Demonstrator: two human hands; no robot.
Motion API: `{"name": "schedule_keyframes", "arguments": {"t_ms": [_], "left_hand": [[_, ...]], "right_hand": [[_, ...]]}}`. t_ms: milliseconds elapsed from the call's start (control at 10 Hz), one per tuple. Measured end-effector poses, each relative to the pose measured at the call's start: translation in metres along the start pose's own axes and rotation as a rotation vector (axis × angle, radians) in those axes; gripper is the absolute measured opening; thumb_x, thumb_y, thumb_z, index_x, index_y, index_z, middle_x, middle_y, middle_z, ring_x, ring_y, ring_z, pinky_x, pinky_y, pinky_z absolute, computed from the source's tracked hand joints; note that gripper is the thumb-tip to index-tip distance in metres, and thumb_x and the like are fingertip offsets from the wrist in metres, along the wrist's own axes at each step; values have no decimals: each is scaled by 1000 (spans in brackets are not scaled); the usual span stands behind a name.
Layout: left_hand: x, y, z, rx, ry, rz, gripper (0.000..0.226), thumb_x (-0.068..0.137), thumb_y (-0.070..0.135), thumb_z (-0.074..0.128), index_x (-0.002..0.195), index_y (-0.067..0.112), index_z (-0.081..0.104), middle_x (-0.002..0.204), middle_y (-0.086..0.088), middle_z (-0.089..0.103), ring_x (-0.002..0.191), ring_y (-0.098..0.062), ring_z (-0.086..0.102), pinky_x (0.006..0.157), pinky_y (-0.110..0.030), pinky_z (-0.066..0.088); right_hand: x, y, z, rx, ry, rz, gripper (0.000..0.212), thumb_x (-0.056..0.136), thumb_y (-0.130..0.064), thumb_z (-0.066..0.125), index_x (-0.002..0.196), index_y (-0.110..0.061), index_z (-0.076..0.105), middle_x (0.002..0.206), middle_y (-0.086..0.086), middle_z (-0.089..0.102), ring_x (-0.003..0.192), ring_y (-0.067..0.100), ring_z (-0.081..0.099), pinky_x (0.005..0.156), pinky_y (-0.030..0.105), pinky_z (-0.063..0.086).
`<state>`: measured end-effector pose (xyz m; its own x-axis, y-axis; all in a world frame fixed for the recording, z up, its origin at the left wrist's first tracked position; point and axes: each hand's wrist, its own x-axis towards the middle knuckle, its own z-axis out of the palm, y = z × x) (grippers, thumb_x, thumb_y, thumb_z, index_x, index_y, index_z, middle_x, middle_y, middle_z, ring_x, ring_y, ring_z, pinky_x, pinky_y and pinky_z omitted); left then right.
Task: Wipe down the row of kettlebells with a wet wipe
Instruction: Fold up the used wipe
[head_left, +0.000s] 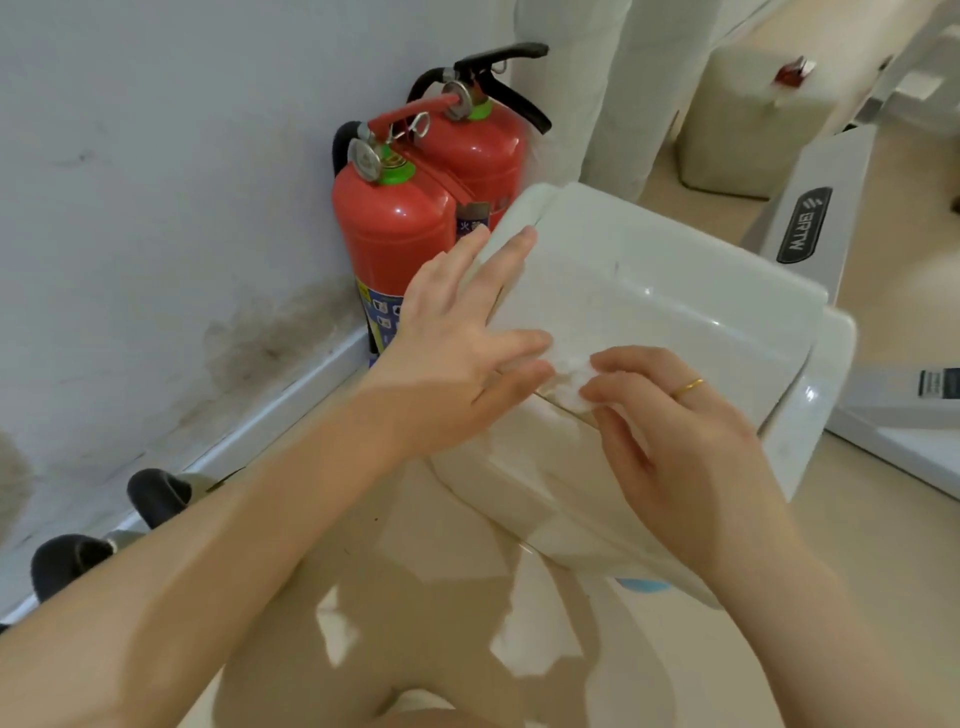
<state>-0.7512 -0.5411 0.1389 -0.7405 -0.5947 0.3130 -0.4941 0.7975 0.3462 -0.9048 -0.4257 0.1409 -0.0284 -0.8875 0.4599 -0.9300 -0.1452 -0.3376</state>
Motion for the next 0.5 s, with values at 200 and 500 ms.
{"name": "schedule_keyframes", "arguments": {"t_ms": [200,500], "left_hand": [[0,-2,7,-76,-39,-23,73,88,58,7,111,25,67,158,-11,11,143,-30,-2,111,-35,-8],[-48,-20,-16,-145,112,-162,66,91,56,13,119,19,60,154,-12,22,142,-24,8,114,-44,9]], "right_hand": [[4,-4,1,-199,-520,150,51,88,-49,24,102,-18,62,83,5,66,81,28,62,64,36,52],[21,-36,29,-14,-129,-110,29,89,-25,44,93,-9,68,95,4,70,78,30,65,62,36,54]]}}
